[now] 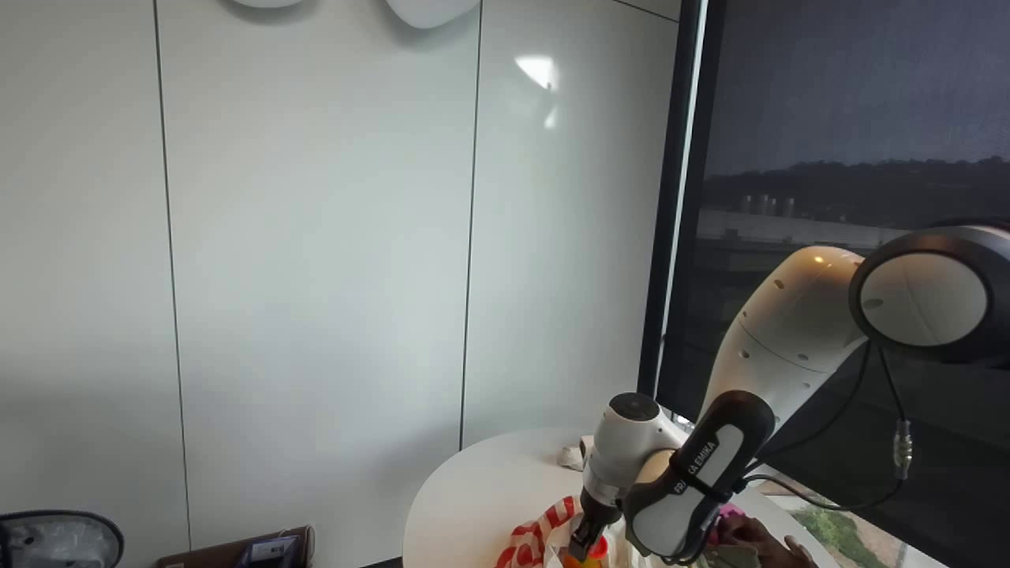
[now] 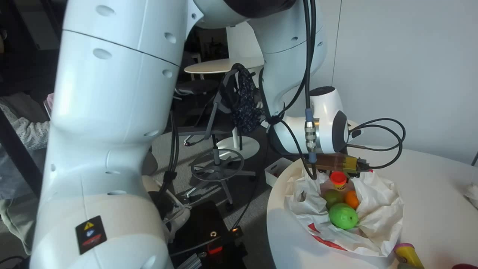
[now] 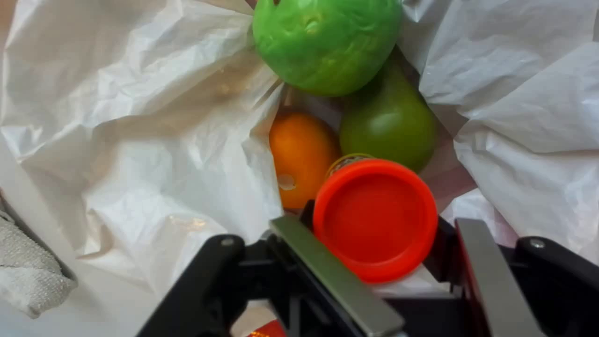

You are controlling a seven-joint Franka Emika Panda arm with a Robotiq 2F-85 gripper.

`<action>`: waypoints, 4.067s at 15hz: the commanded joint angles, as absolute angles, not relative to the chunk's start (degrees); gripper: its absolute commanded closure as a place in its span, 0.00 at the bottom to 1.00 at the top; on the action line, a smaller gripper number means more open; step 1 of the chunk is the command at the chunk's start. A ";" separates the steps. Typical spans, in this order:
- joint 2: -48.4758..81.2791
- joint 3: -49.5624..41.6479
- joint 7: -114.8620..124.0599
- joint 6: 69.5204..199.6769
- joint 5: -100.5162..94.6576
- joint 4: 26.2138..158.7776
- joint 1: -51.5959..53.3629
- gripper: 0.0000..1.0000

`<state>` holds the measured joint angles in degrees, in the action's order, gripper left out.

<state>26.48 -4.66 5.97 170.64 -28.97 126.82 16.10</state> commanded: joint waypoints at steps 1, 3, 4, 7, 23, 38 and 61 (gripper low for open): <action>27.51 -2.26 3.36 177.07 -28.57 127.68 13.10 0.24; 27.50 -1.15 2.51 177.49 -28.50 128.34 11.23 0.12; 27.14 -0.62 1.89 177.56 -28.76 128.84 10.30 0.02; 24.54 -3.37 2.79 176.01 -29.95 130.32 11.11 0.00; 27.19 -14.51 8.07 175.67 -20.70 121.86 1.37 0.00; 48.21 -12.91 8.47 156.34 -3.11 98.22 -4.49 0.00; 31.55 -2.23 -8.42 139.86 5.64 108.52 -16.65 0.91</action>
